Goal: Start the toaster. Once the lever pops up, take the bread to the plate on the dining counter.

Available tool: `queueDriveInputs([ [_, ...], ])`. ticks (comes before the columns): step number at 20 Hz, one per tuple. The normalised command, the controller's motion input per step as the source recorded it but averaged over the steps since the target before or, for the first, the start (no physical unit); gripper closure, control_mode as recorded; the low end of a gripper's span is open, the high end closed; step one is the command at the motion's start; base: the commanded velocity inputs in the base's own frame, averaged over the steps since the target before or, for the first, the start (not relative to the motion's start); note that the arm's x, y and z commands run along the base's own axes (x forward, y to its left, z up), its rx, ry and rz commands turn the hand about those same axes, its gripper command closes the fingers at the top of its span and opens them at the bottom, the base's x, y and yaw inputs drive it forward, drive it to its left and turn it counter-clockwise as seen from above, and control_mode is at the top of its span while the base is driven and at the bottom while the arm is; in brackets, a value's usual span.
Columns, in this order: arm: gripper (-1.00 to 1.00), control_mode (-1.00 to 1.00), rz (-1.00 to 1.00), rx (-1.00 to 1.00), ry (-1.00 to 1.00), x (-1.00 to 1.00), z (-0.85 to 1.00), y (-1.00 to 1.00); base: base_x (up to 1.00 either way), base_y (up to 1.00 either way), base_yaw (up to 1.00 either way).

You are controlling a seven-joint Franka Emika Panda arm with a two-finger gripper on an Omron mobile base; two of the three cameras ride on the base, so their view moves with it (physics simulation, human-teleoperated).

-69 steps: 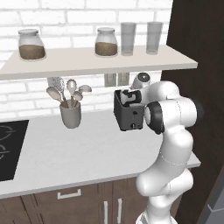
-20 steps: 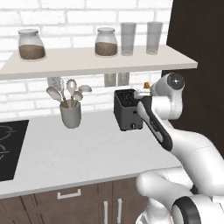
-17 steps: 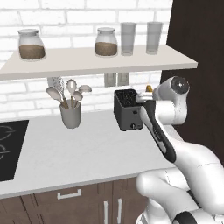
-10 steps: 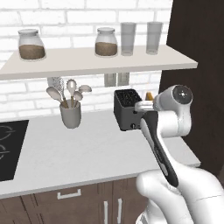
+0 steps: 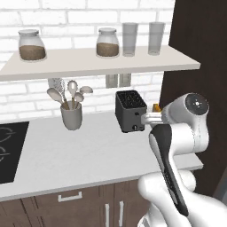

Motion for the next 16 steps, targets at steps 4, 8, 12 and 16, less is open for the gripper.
queueDriveInputs([
  [4, 1.0, -1.0, 0.0, 0.0, -0.06, -0.77, 0.0, 0.0, 0.0, 0.0, 0.0],
  [8, 1.0, -1.0, 0.0, 0.0, 0.0, -0.13, 0.0, 0.0, 0.0, 0.0, 0.0],
  [12, 1.0, -1.0, 0.0, 0.0, 0.0, 0.0, 0.0, 0.0, 0.0, 0.0, 0.0],
  [16, 1.0, -1.0, 0.0, 0.0, 0.0, 0.0, 0.0, 0.0, 0.0, 0.0, 0.0],
])
